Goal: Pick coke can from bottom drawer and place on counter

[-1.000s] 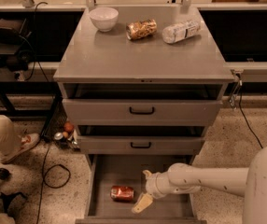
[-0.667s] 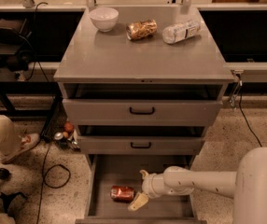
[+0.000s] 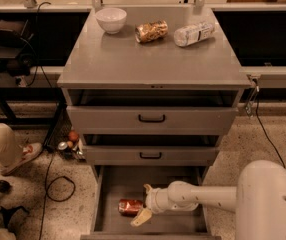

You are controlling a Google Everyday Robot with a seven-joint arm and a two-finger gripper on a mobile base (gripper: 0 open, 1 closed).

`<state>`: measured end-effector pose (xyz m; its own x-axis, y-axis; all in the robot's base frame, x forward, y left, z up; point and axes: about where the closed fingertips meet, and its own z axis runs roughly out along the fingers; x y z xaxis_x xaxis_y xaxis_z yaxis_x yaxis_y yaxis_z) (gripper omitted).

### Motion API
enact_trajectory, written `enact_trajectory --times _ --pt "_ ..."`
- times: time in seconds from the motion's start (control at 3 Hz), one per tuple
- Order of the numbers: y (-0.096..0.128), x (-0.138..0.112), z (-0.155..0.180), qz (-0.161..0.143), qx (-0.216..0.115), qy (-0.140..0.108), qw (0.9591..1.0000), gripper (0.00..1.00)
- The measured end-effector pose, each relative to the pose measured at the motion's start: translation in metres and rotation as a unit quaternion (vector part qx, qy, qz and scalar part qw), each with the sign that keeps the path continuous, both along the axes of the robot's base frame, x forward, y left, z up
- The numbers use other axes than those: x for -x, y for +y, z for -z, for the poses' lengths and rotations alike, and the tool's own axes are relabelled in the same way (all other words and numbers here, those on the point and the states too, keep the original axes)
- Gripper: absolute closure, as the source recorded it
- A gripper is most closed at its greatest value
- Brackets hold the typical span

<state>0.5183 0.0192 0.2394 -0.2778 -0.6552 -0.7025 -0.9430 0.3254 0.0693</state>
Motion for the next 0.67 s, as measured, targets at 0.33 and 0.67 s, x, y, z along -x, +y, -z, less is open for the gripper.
enact_trajectory --times 0.33,0.67 --pt "0.024 0.003 0.016 -0.023 0.006 -0.010 0.9997 0.00" --pt "0.042 -0.008 0.029 -0.044 0.004 -0.023 0.9988 0.00"
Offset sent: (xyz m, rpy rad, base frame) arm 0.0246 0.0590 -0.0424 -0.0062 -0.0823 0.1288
